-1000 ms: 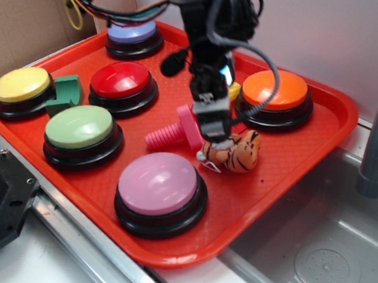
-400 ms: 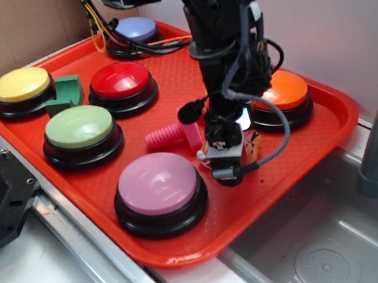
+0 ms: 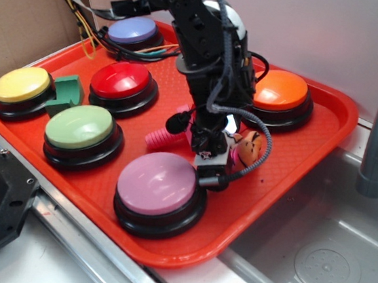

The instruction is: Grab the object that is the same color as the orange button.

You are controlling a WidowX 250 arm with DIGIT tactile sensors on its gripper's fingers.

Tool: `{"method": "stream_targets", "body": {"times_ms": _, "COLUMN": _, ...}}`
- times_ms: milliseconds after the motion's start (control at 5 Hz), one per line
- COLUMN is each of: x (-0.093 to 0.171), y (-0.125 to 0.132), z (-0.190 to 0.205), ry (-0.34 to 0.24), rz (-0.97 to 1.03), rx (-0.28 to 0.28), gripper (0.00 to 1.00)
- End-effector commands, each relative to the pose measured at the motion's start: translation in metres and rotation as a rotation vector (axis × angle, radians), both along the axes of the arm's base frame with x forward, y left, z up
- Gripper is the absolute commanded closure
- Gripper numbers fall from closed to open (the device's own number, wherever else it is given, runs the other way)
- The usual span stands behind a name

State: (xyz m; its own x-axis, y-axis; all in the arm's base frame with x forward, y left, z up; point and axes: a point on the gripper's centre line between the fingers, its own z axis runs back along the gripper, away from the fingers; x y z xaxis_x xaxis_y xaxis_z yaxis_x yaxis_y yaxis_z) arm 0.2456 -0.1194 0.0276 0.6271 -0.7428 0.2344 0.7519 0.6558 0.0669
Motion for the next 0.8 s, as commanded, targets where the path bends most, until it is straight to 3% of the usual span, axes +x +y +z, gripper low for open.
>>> {"method": "stream_targets", "body": {"times_ms": 0, "x": 0.0029, "y": -0.006, "z": 0.0071, "ry": -0.023, "rz": -0.006, "rx": 0.009, "gripper": 1.0}}
{"method": "stream_targets", "body": {"times_ms": 600, "x": 0.0064, "y": -0.0055, "z": 0.0127, "ry": -0.013, "rz": 0.001, "rx": 0.022, "gripper": 1.0}}
